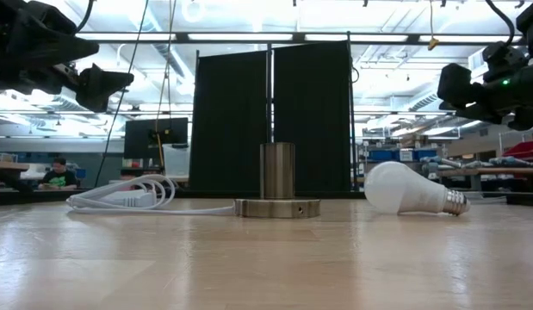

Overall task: Screw lightbulb
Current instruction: Return to Home Position

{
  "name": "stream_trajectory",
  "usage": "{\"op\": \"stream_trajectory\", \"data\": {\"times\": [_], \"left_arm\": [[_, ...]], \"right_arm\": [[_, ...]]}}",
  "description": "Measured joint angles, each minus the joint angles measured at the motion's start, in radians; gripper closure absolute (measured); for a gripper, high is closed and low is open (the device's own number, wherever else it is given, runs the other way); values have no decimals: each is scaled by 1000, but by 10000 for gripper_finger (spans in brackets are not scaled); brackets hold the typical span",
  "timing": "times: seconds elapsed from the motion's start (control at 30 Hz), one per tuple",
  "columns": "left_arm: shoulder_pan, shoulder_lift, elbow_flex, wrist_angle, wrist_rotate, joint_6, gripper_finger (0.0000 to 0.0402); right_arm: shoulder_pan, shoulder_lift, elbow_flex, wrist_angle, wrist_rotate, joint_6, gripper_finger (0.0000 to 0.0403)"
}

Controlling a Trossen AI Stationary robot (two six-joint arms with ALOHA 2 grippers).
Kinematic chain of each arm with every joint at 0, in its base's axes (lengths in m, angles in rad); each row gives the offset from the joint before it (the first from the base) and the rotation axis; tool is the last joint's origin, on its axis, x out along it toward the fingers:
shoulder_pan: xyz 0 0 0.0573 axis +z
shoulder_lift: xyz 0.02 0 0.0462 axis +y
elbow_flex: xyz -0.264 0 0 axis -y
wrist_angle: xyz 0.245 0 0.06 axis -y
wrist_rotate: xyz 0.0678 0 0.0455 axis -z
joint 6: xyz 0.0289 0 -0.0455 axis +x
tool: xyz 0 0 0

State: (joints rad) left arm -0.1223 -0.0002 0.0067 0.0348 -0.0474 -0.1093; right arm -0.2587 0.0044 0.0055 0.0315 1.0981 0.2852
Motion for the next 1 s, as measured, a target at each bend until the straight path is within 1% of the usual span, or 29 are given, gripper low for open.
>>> {"op": "stream_trajectory", "data": {"times": [1.0], "left_arm": [[0, 0, 0, 25, 7, 0, 48]], "right_arm": [[0, 0, 0, 0, 0, 0, 204]]}}
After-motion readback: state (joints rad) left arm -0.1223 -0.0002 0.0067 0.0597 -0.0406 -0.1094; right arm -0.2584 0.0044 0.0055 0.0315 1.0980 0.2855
